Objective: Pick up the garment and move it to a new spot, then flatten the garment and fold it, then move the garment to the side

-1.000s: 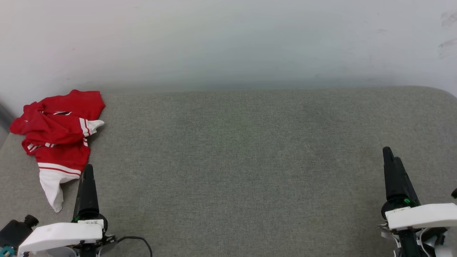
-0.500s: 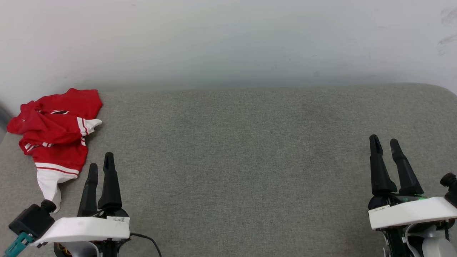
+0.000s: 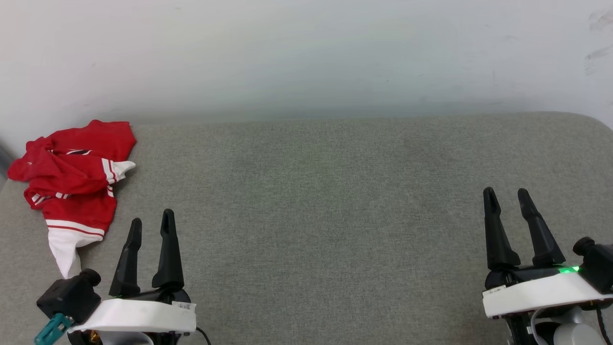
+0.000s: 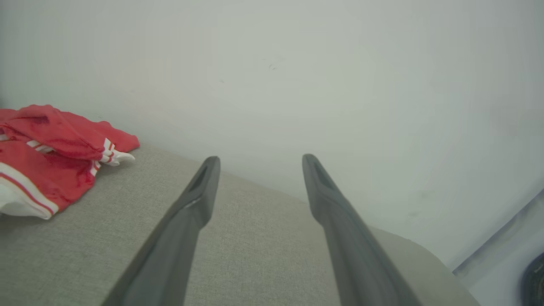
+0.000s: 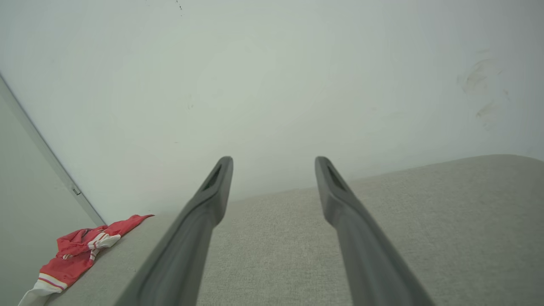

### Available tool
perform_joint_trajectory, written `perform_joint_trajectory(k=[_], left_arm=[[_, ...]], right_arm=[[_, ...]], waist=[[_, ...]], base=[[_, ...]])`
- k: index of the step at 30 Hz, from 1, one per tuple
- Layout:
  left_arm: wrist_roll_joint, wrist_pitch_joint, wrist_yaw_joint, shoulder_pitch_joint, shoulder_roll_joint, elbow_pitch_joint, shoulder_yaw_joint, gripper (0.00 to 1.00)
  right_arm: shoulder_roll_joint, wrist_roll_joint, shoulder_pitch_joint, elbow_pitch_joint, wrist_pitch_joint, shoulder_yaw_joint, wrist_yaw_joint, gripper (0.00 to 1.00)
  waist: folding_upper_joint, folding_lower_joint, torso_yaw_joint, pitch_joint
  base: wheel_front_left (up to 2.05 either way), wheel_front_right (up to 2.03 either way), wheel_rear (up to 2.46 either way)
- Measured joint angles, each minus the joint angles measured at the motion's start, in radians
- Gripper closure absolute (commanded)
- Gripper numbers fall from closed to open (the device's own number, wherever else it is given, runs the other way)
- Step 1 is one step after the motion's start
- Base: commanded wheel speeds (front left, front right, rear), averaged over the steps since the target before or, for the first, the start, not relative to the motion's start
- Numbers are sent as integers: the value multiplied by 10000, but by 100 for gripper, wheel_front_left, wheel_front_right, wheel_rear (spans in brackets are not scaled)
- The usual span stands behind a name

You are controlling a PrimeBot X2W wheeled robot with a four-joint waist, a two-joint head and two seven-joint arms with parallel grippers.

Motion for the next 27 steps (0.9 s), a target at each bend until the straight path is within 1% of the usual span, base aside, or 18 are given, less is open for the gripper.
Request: perform_joint_trajectory(k=[2,6,13,17,20,25,27], left_arm=[[194,-56,84,11,-2,-65,-81,0],[769,-159,196,49,2,-211,-228,0],[2033,-318,353,128,58,-395,-686,0],[2479,-420,637,207,163,-274,-1022,0],[2819,-468,736,212,384,-167,-1306,0],[3304,-587,1064,219,587,15,-1778,0],[3382,-621,1172,225,625,54,-1910,0]], right_arm=[[0,-92,10,8,-56,8,0,0],[0,-640,37,6,-155,61,0,0],[0,-1547,152,134,-324,75,0,0],[2,-2029,152,161,-418,90,0,0],[4,-2286,152,151,-491,113,0,0],[6,-2755,151,92,-585,176,0,0],[6,-2732,151,50,-635,290,0,0]], waist=[[0,0,-2,2],[0,0,1,14],[0,0,4,63],[0,0,3,91],[0,0,-2,111],[0,0,-18,123],[0,0,-36,134]], base=[[0,0,0],[0,0,0],[0,0,0],[0,0,0],[0,0,0],[0,0,0],[0,0,0]])
